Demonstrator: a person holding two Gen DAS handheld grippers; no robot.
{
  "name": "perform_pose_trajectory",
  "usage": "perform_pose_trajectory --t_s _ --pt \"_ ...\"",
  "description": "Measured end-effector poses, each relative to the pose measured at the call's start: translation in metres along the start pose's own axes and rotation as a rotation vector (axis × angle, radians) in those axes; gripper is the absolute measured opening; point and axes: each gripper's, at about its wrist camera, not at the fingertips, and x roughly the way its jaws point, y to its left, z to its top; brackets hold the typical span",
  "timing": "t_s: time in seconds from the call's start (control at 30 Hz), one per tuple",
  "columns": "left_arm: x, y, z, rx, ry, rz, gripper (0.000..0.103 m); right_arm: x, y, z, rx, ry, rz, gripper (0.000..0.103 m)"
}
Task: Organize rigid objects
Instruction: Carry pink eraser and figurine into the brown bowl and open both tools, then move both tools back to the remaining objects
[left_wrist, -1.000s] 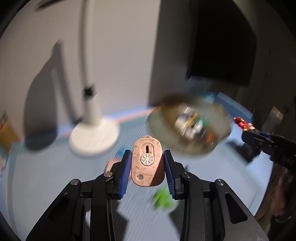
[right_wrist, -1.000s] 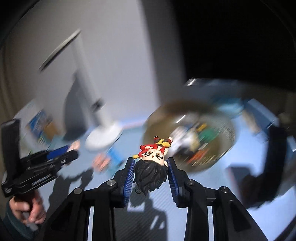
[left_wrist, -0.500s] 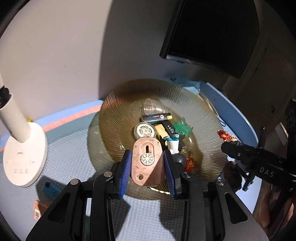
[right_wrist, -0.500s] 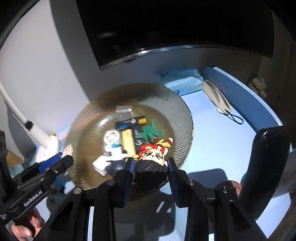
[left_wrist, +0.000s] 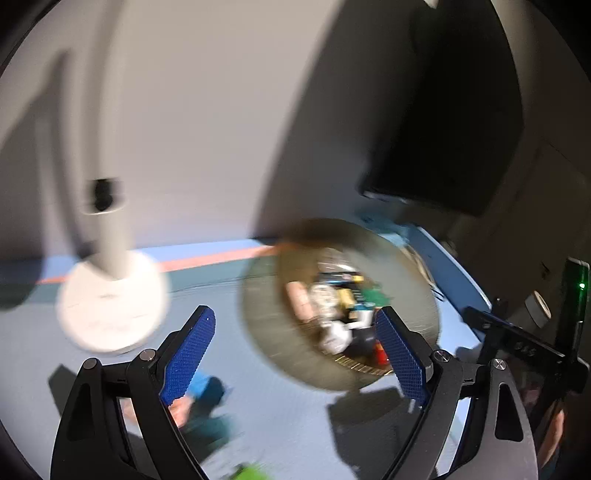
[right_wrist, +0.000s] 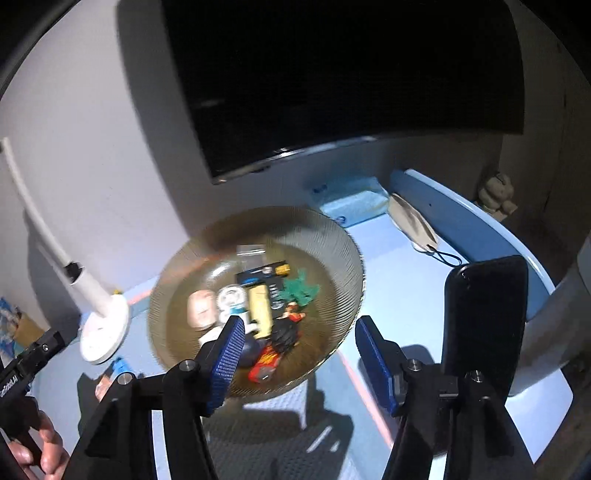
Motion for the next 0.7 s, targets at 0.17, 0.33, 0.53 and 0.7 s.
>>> perform_pose_trajectory --t_s 0.17,0.33,0.53,0.7 --pt "-0.054 0.052 -0.032 -0.071 -0.03 0.114 0.088 -0.025 0.041 -0.02 -0.073 -0.006 0.121 0.064" --pt "-0.076 0.112 -0.073 -0.2 0.025 0.203 0.088 -0.025 0.096 -0.062 -0.197 0.019 0.193 0.08" --pt "-0.066 0.157 -0.122 -0.314 0.121 0.272 0.088 0.021 0.133 -0.129 -0.31 0.097 0.217 0.081" --pt "-0.054 0.154 -0.14 -0.242 0.117 0.347 0.088 0.045 0.133 -0.15 -0.311 0.128 0.214 0.081"
